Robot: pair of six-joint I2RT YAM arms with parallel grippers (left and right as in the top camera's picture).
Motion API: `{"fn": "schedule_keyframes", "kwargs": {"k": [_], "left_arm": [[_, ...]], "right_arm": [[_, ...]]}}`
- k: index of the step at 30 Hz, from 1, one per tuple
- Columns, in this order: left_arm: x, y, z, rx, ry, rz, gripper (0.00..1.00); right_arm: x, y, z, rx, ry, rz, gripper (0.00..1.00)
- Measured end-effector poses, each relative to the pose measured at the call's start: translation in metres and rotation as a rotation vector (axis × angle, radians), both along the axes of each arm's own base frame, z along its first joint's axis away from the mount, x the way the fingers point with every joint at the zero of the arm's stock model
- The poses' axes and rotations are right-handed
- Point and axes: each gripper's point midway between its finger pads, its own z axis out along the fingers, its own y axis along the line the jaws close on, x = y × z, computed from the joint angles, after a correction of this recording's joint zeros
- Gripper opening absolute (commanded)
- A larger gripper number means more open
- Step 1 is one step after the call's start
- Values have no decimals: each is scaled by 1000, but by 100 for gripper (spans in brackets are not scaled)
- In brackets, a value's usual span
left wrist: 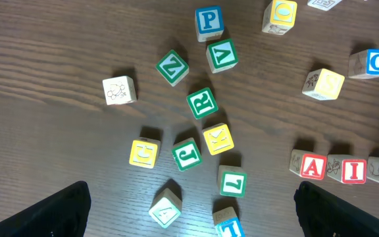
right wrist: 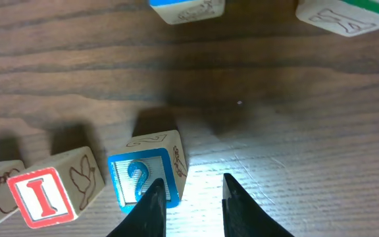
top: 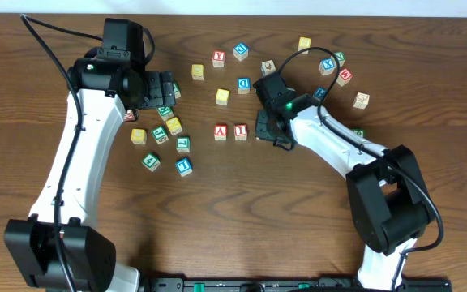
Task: Spell out AI2
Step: 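Lower the blue 2 block onto the table right of the I block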
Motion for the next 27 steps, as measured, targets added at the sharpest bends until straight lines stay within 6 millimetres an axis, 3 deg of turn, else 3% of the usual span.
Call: {"fn": "schedule_keyframes", "kwargs": {"k": [27], "left_arm": [[0, 0, 0, 0, 0, 0, 98]], "right_arm": [[-1, 18, 0, 20, -31, 34, 25]]}}
